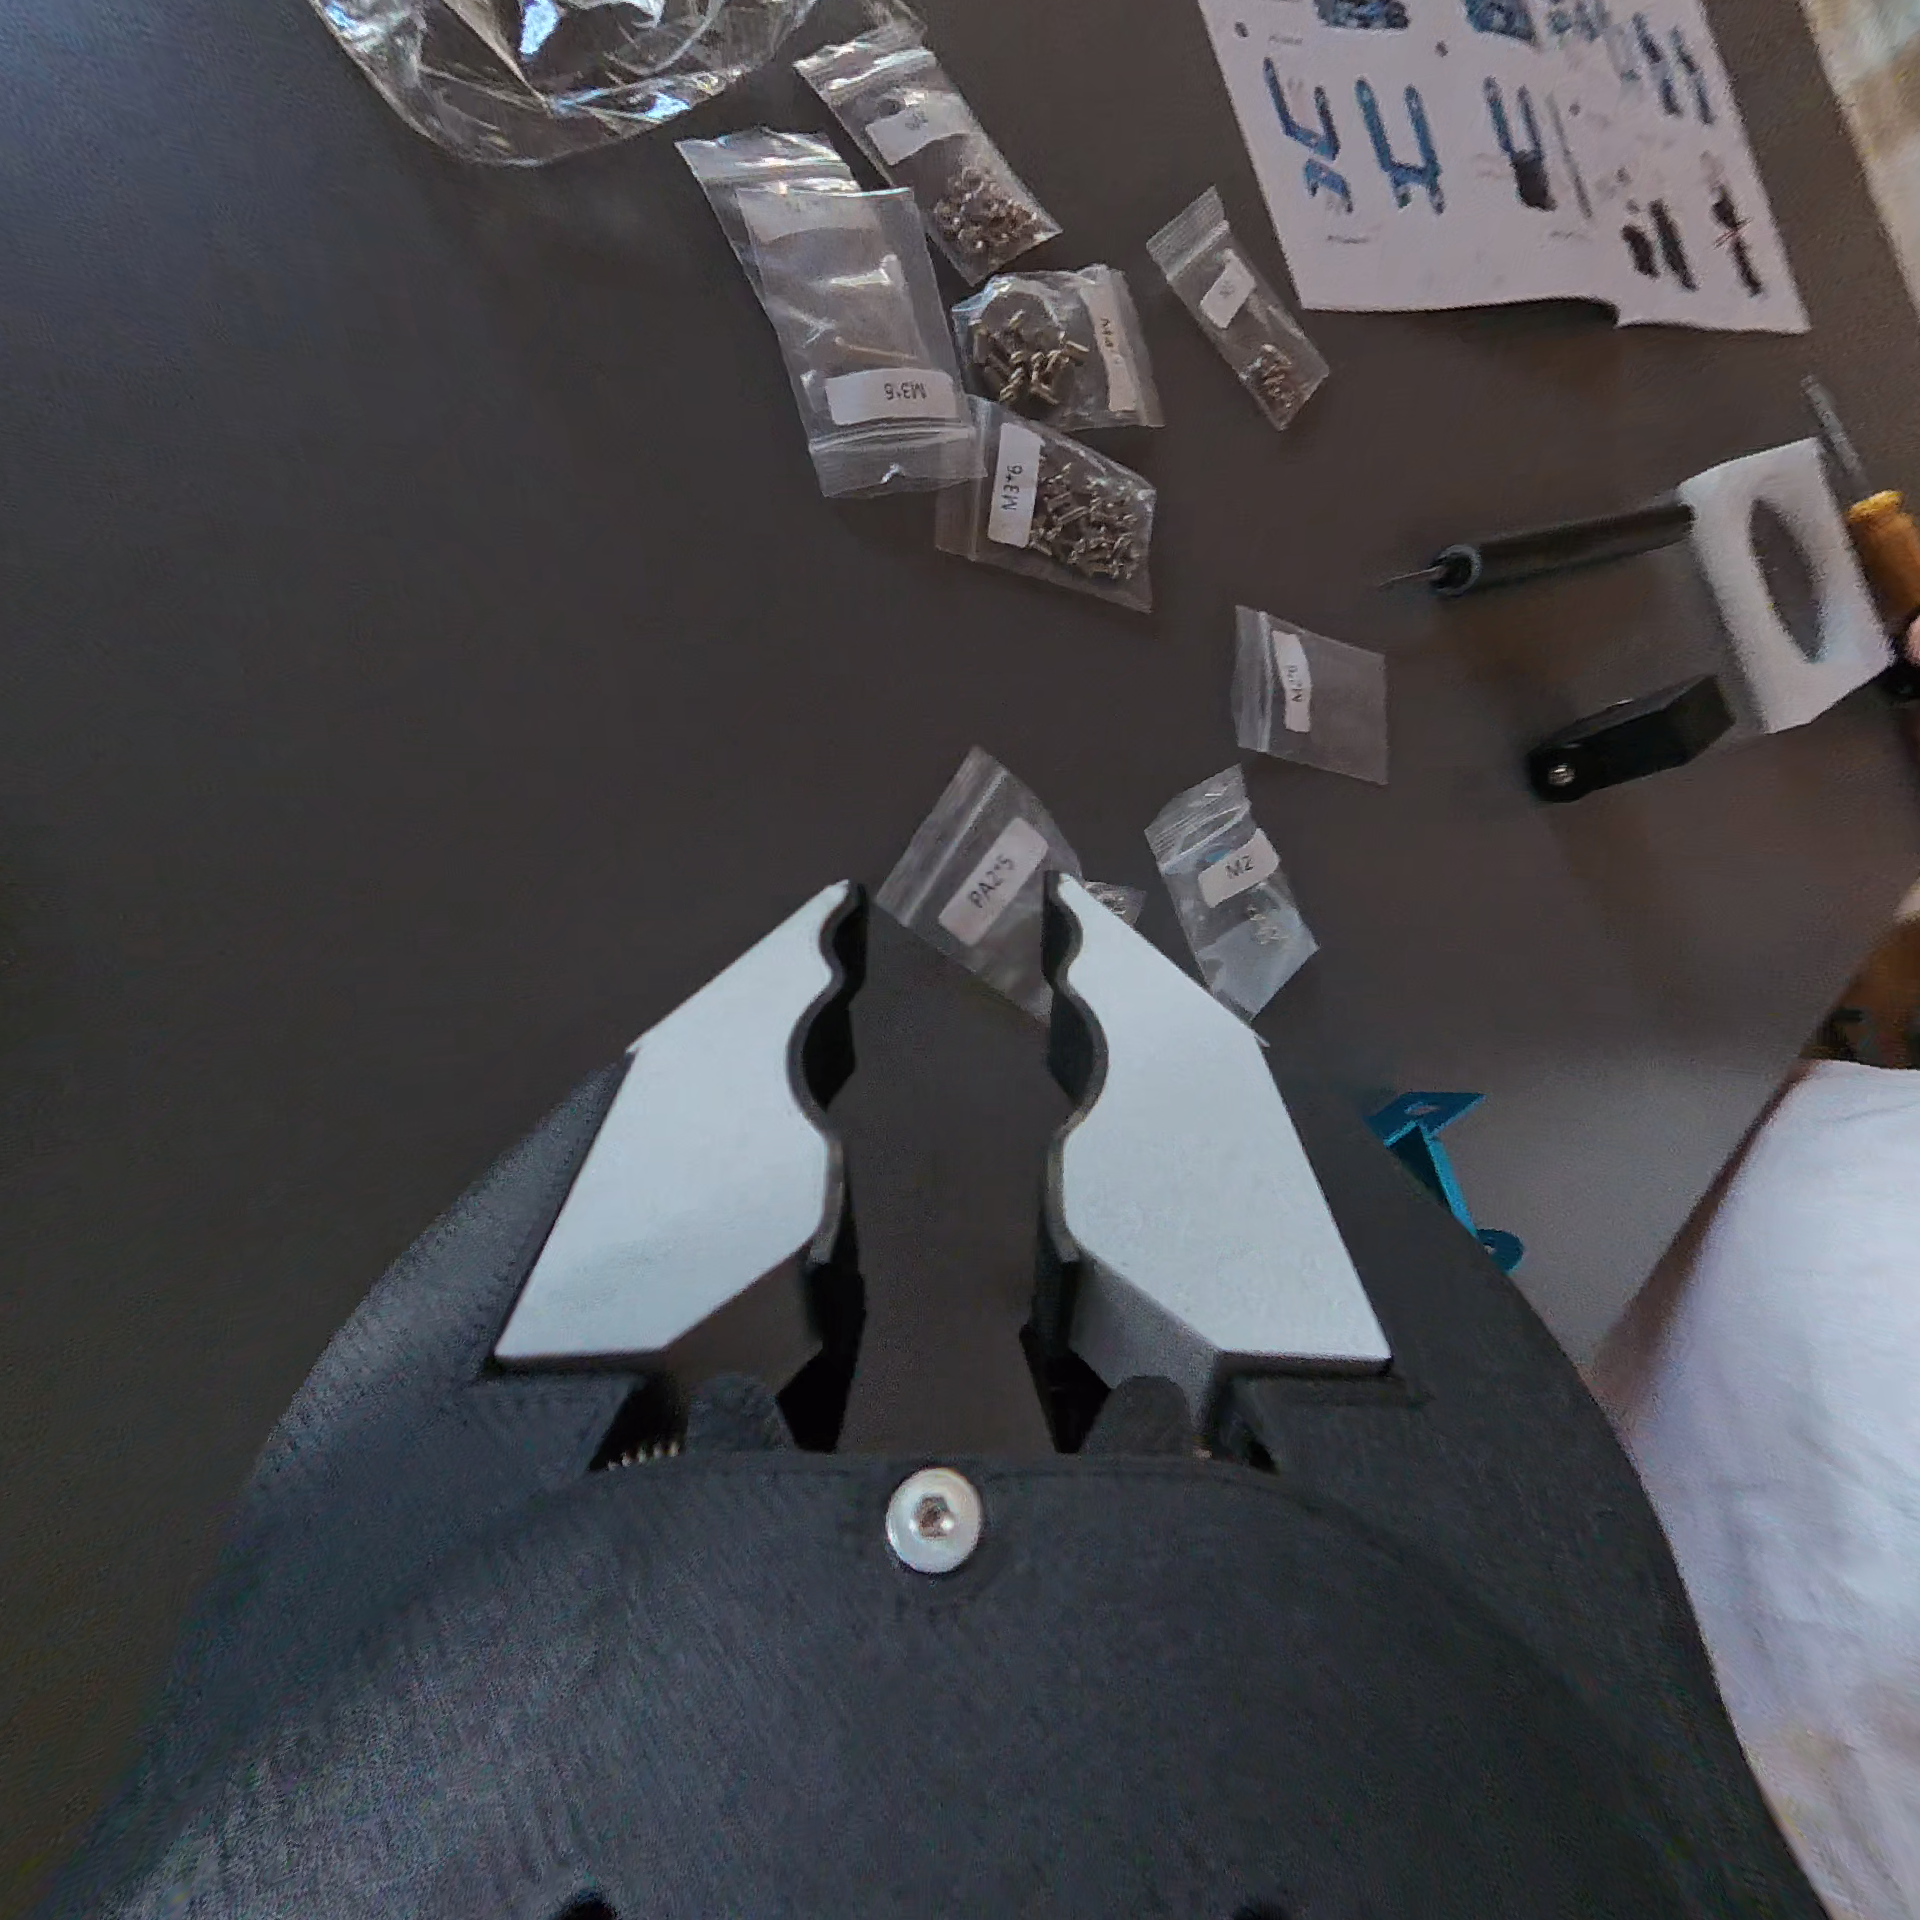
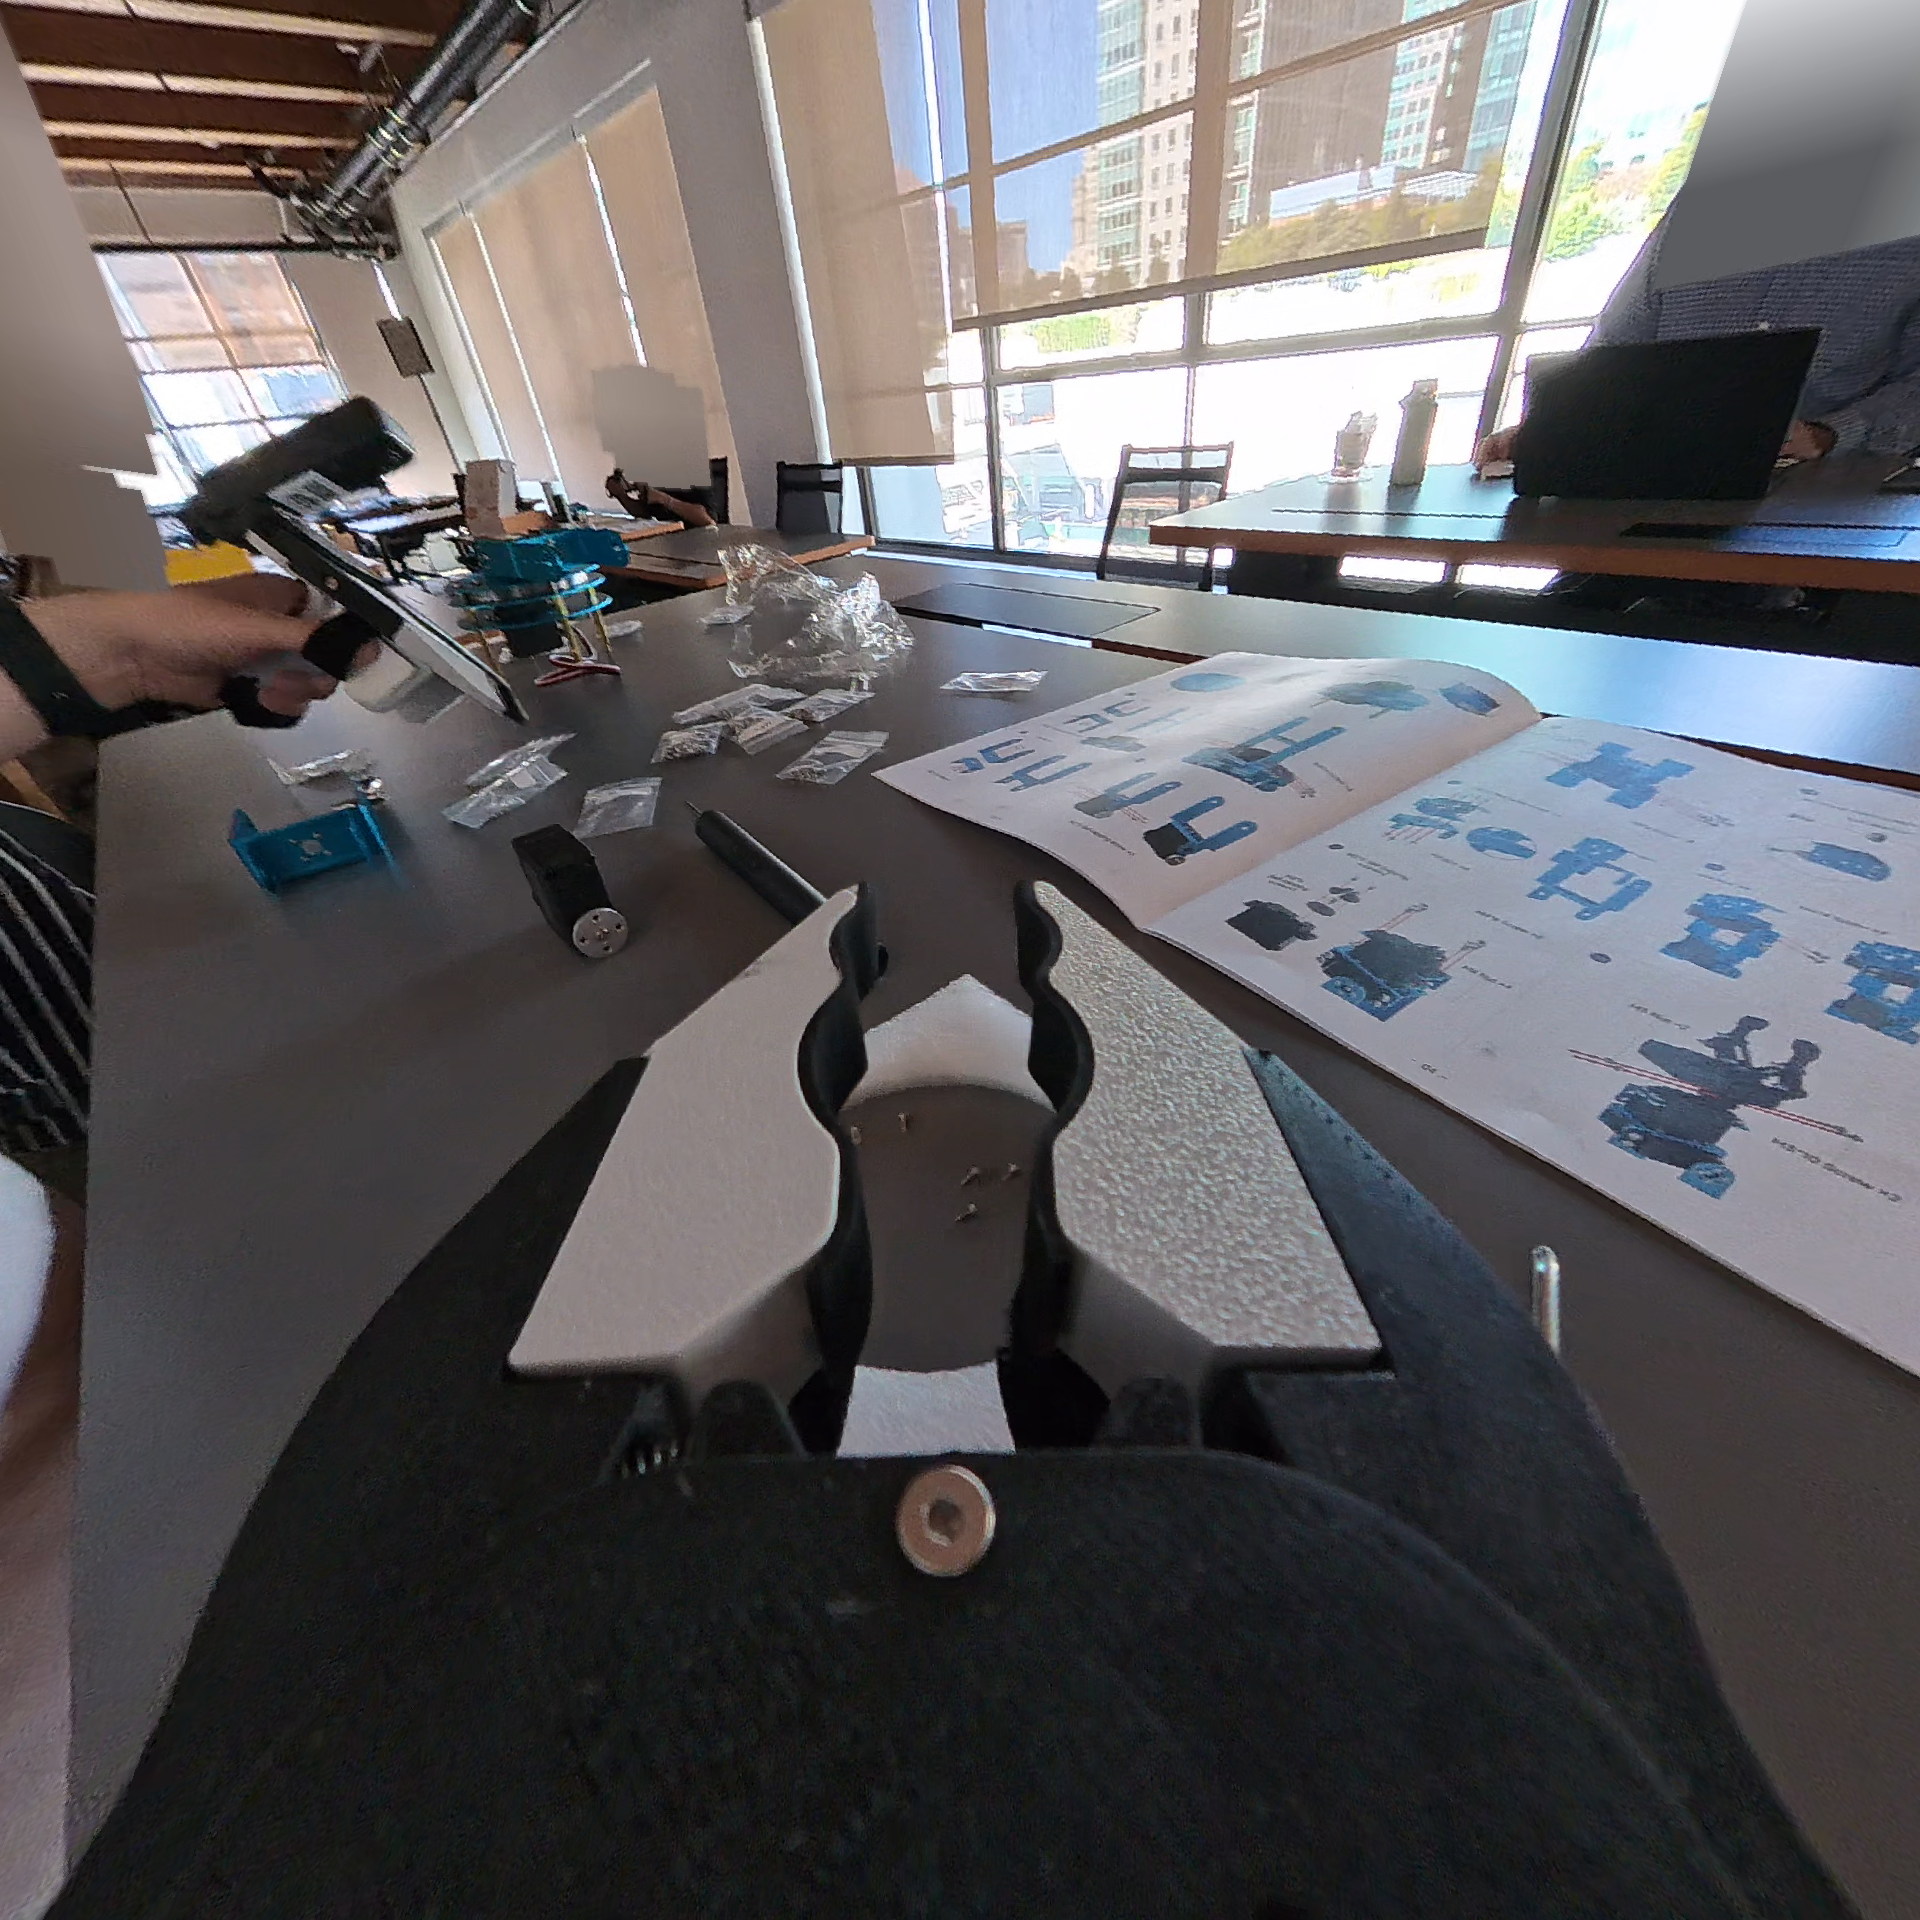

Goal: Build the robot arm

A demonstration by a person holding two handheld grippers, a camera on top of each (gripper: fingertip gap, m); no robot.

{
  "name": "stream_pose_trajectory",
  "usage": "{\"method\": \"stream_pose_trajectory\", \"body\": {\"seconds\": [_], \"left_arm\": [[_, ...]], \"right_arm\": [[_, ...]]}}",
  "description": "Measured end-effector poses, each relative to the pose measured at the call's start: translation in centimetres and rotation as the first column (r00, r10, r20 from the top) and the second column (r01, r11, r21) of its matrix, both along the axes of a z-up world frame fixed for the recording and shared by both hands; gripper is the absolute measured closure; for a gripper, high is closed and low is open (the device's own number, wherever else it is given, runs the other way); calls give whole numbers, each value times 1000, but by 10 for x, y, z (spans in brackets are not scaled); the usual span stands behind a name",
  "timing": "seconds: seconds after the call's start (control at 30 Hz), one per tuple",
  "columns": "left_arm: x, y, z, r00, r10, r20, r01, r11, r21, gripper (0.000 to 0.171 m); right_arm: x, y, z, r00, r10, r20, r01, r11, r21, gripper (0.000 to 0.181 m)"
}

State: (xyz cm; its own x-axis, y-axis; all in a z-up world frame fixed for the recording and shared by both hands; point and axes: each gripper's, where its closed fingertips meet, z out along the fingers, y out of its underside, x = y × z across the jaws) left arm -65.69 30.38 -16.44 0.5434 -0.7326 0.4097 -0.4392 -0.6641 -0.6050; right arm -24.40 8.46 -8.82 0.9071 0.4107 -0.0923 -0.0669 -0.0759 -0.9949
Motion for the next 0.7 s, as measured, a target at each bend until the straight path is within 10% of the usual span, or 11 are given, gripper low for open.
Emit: {"method": "stream_pose_trajectory", "body": {"seconds": [0.27, 0.53, 0.7], "left_arm": [[5, -18, 67, 989, 121, 87, -148, 869, 472, 138], [162, -117, 142, 891, -220, 396, -110, 744, 659, 138], [146, -42, 161, 978, 85, 189, -204, 550, 810, 150]], "right_arm": [[38, -1, 10, 955, -263, 137, 250, 963, 100, 148], [63, -6, 8, 864, -447, 231, 430, 895, 123, 144], [60, -6, 19, 866, -458, 203, 424, 886, 189, 138]]}}
